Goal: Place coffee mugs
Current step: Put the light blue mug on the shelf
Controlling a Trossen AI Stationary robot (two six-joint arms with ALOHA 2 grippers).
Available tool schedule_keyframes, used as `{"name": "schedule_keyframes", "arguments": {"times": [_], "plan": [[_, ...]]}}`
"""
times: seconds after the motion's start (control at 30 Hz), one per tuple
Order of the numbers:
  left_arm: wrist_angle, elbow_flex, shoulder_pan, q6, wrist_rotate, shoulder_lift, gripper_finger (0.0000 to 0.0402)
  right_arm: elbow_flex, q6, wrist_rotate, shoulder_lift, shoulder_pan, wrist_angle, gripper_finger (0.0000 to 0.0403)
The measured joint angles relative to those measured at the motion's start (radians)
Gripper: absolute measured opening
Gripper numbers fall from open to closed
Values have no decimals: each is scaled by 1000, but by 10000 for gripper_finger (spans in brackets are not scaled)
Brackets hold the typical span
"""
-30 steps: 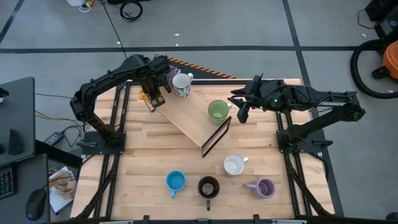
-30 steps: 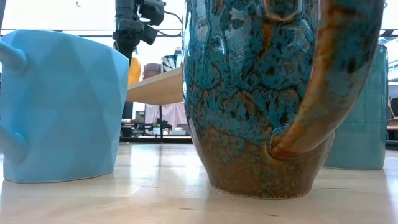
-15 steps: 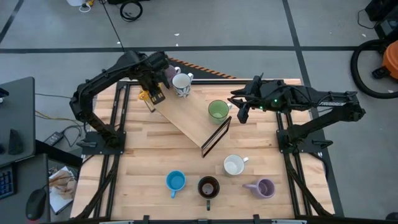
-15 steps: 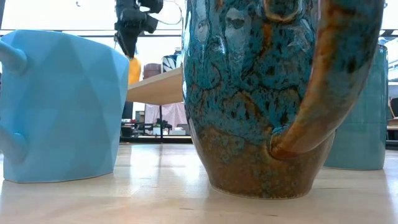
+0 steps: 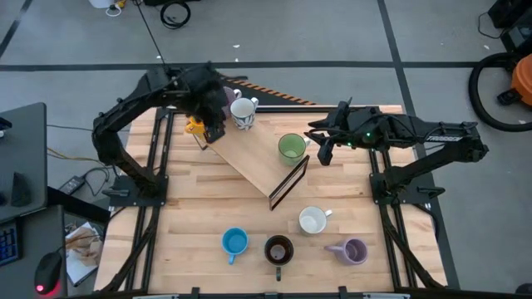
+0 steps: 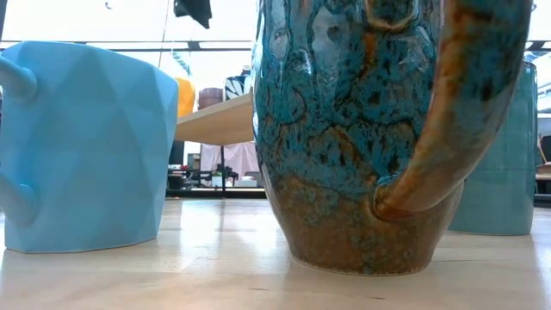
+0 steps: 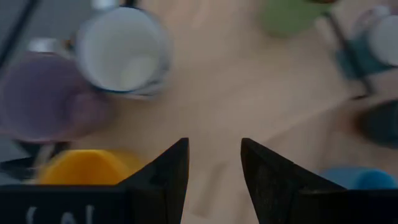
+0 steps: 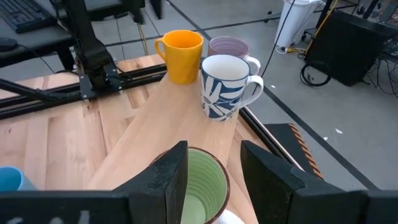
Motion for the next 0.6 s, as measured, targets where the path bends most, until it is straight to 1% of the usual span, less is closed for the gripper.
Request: {"name": "schedule_keyframes", "arguments": {"times": [0.07, 0.2, 0.33, 0.47, 0.6], "plan": [[0, -13, -63, -59, 18, 0, 153, 0, -2, -14, 0, 0, -12, 154], [2, -79, -223, -187, 24, 2, 153, 0, -16, -71, 0, 0, -28, 154], [51, -200, -405, -363, 3, 2, 153, 0, -33, -118, 0, 0, -59, 154], [185, -338, -571, -573, -13, 2, 153, 0, -42, -176, 0, 5, -91, 154], [381, -473, -687, -833, -14, 2, 153, 0, -46, -195, 0, 23, -119, 154]]}}
